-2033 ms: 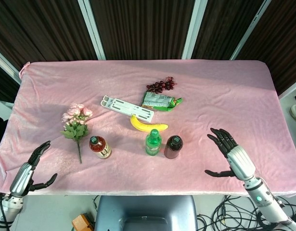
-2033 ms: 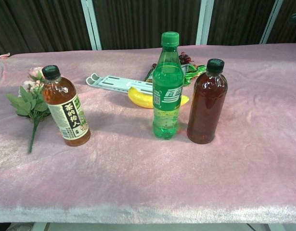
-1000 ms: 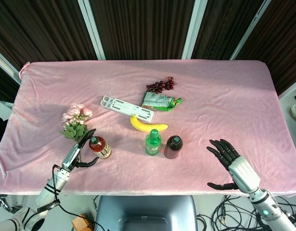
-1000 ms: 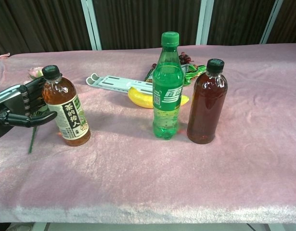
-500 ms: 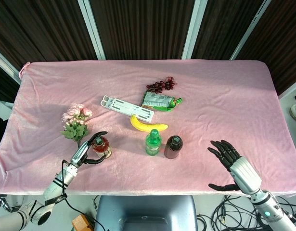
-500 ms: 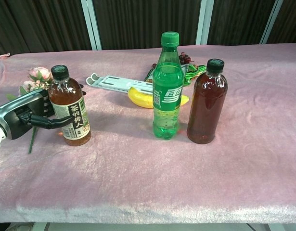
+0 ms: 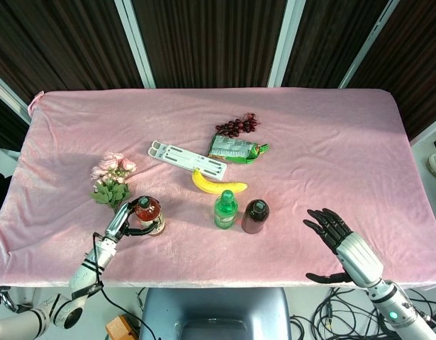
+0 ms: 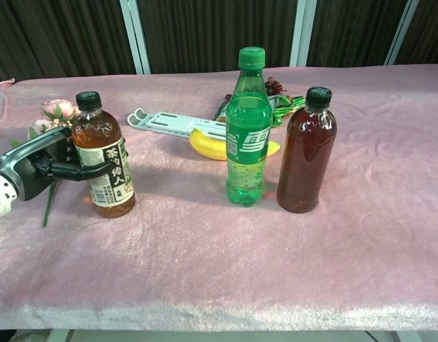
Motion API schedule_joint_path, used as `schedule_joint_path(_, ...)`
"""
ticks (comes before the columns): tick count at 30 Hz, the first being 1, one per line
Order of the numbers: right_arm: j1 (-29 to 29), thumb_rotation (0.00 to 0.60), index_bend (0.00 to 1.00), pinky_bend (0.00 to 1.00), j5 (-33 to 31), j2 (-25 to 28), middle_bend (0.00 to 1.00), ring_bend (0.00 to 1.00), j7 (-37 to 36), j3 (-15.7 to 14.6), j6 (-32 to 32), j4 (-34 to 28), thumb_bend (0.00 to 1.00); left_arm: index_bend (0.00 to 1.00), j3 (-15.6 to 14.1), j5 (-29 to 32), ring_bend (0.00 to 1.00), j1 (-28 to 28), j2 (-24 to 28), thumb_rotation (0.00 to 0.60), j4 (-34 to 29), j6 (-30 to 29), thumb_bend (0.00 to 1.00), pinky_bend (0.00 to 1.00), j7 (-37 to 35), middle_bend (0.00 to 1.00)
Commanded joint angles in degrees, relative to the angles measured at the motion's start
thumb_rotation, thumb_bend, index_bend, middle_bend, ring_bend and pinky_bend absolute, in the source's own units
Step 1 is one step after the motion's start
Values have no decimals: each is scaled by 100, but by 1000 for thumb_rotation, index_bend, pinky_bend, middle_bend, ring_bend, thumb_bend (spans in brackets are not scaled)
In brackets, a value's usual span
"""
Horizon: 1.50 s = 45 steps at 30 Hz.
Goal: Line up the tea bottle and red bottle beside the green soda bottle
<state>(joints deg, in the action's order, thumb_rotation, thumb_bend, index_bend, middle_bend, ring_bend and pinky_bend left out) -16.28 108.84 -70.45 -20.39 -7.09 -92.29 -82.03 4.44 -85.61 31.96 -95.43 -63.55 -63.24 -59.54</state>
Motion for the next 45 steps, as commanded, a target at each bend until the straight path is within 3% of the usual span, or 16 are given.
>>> schedule_joint_path(1,-1,600,0,112,8,1,0,0,5,-1,15,-9,221,606,50,9,438,8,-38,600,-98,-58,476,446,96,636)
schedule_joint_path(10,-19,600,0,112,56,14,0,0,-12,-36,102,-41,222,584,283,-25,365,170,-221,600,-514,-263,485,341,828,570)
schedule_joint_path(19,-22,600,0,112,82,38,0,0,-46,-68,152,-47,222,568,447,152,329,507,-538,600,-527,91,483,299,1785,547)
schedule_joint_path(29,-28,600,0,112,90,64,0,0,-102,-83,185,-51,221,562,673,576,326,689,-729,600,-491,505,481,287,1969,541)
schedule_joint_path(37,-10,600,0,112,65,98,0,0,-137,-64,149,-48,222,553,665,624,304,725,-750,600,-603,624,471,270,1962,518)
schedule_joint_path(41,-9,600,0,112,74,106,0,0,-125,-72,166,-54,222,480,613,633,228,791,-705,600,-643,843,450,205,1926,426)
schedule_joint_path(45,-2,600,0,112,76,116,0,0,-122,-73,163,-60,222,319,591,678,103,837,-612,600,-704,1039,413,121,1896,238)
